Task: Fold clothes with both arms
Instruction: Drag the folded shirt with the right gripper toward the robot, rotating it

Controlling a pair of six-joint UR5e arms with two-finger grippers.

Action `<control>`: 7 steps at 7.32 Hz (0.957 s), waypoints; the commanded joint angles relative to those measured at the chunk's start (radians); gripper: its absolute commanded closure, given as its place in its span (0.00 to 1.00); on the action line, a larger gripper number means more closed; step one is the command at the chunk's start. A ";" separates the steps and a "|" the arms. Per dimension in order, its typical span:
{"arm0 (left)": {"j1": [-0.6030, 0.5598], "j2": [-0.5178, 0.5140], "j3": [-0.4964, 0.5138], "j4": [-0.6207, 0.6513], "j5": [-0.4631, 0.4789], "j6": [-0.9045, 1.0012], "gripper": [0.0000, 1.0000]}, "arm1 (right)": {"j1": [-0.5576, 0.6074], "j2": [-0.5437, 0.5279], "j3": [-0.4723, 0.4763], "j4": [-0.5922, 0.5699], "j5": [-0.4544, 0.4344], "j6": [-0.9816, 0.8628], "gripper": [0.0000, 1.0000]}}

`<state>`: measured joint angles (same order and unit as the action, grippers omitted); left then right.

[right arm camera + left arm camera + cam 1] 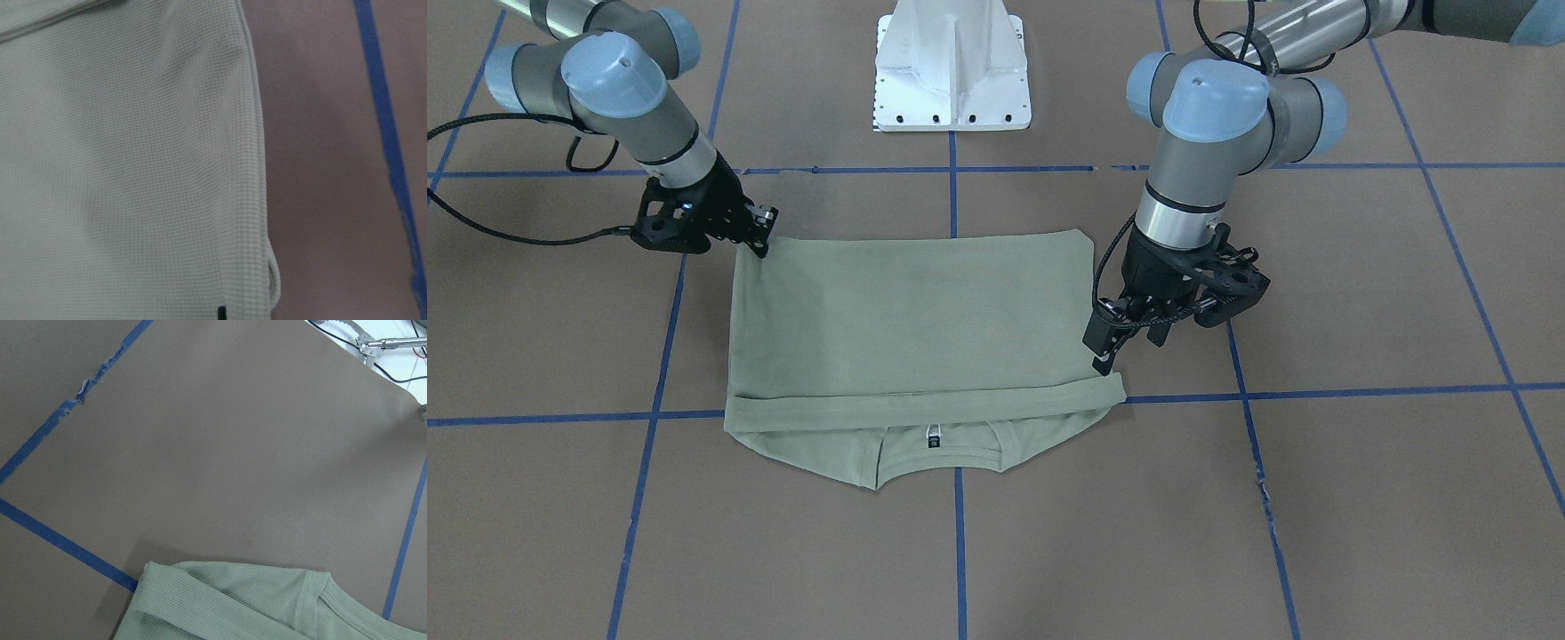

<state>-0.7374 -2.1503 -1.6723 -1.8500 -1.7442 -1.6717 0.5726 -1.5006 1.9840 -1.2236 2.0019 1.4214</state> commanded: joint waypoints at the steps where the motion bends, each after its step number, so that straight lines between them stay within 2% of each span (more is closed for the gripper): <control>1: 0.003 0.003 -0.006 0.000 0.003 -0.002 0.01 | -0.078 -0.146 0.120 0.003 0.040 0.033 1.00; 4: 0.004 0.010 -0.007 0.000 0.025 0.000 0.01 | -0.290 -0.205 0.190 0.003 0.049 0.169 1.00; 7: 0.023 0.012 -0.009 -0.001 0.048 0.000 0.01 | -0.391 -0.204 0.222 0.004 0.046 0.240 1.00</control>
<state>-0.7233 -2.1398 -1.6800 -1.8506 -1.7085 -1.6732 0.2248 -1.7039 2.1911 -1.2207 2.0495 1.6209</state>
